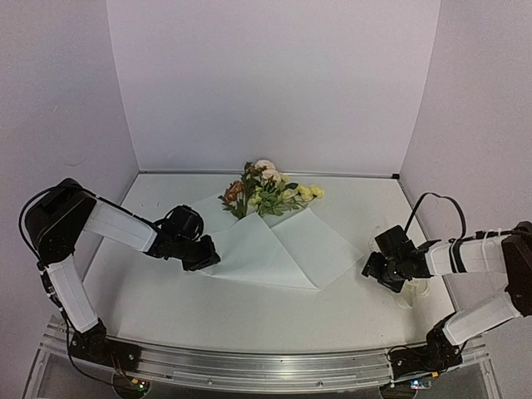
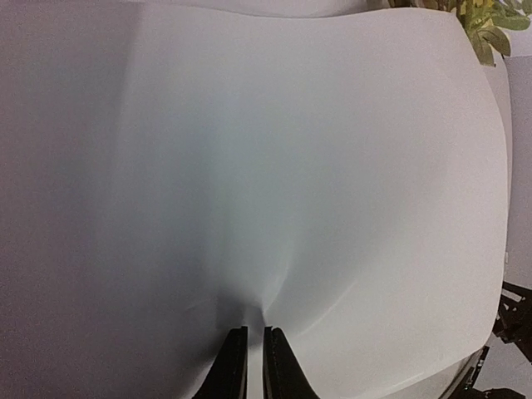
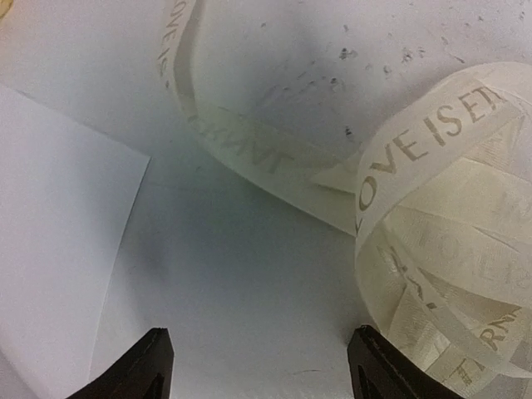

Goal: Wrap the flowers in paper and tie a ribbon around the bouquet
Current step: Fold the flattened wrapping paper at the center of the board, then press the fold line of the 1/4-folded wrapping paper.

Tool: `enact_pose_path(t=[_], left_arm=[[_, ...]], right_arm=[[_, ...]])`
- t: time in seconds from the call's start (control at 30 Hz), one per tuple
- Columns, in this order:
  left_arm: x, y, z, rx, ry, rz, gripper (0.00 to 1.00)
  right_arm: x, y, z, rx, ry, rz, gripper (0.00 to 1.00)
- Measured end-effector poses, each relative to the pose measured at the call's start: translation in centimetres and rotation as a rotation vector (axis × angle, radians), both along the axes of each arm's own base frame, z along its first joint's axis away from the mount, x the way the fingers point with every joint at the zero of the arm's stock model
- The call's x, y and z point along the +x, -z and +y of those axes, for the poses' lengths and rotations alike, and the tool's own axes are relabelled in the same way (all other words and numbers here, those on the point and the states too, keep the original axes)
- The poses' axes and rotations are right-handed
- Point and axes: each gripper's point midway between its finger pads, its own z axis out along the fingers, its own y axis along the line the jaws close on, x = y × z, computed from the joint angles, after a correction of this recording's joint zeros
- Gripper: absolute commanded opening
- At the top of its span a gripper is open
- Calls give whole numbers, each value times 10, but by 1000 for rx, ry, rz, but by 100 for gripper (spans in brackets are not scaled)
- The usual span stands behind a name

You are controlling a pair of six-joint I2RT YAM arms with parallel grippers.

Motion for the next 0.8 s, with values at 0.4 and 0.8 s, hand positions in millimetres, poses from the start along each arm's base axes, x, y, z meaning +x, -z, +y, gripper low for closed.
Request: enact_pose_path(t=[0.4, 0.8], left_arm=[[-54, 1, 1, -31, -104, 51, 10], [-63, -37, 4, -92, -190, -4, 17]], right_arm=[[-21, -30, 30, -14, -118, -11, 76], [-44, -99, 183, 31, -472, -132, 57]])
